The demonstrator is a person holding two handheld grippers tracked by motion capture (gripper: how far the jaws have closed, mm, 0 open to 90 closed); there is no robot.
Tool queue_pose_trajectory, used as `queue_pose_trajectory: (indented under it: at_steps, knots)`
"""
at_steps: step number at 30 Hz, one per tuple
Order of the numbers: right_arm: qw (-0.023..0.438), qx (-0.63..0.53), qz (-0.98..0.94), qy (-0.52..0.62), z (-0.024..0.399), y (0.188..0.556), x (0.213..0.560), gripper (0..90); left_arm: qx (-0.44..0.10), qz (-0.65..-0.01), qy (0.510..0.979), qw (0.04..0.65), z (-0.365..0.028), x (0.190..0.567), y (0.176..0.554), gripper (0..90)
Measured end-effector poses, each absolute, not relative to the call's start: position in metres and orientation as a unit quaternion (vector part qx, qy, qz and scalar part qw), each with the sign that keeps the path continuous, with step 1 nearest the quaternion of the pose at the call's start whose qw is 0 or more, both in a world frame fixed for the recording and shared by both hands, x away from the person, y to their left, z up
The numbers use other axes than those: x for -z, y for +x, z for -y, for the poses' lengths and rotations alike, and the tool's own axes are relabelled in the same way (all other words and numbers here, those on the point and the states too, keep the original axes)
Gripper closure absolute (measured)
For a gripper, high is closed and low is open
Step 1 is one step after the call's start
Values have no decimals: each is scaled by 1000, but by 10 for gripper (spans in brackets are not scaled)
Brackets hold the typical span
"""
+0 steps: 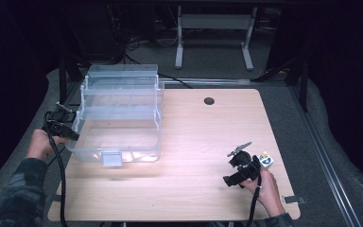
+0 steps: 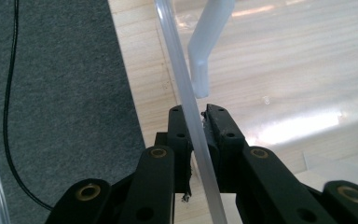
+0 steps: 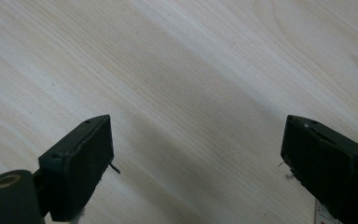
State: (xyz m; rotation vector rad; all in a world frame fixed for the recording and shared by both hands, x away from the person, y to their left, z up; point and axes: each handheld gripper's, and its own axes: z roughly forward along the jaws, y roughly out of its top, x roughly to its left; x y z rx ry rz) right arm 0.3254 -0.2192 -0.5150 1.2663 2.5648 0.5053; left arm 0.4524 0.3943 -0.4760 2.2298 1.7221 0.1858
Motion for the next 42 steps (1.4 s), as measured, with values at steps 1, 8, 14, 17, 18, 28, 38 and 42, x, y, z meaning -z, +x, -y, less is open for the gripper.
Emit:
queue_pose_trajectory:
  at_steps: [1, 8, 14, 17, 18, 28, 38, 42]
  knots:
    - [120, -172, -877, 433, 219, 325, 514, 88, -66, -601, 781, 158, -394, 476, 452, 798]
    - [119, -174, -874, 437, 220, 326, 514, 90, -75, -591, 788, 156, -383, 476, 449, 789]
    - [121, -171, -873, 440, 222, 326, 513, 90, -81, -577, 797, 156, -369, 476, 447, 778]
    - [118, -177, -873, 439, 223, 326, 513, 91, -84, -572, 801, 154, -361, 476, 446, 773]
    - [118, -177, -873, 439, 223, 326, 513, 92, -85, -571, 802, 152, -358, 476, 446, 773]
    - [117, -174, -871, 444, 226, 327, 510, 95, -85, -558, 813, 144, -335, 475, 446, 761]
    - [102, -188, -872, 441, 227, 327, 511, 94, -81, -541, 825, 141, -304, 475, 451, 749]
    - [111, -178, -871, 443, 226, 326, 510, 93, -80, -535, 830, 140, -291, 475, 453, 748]
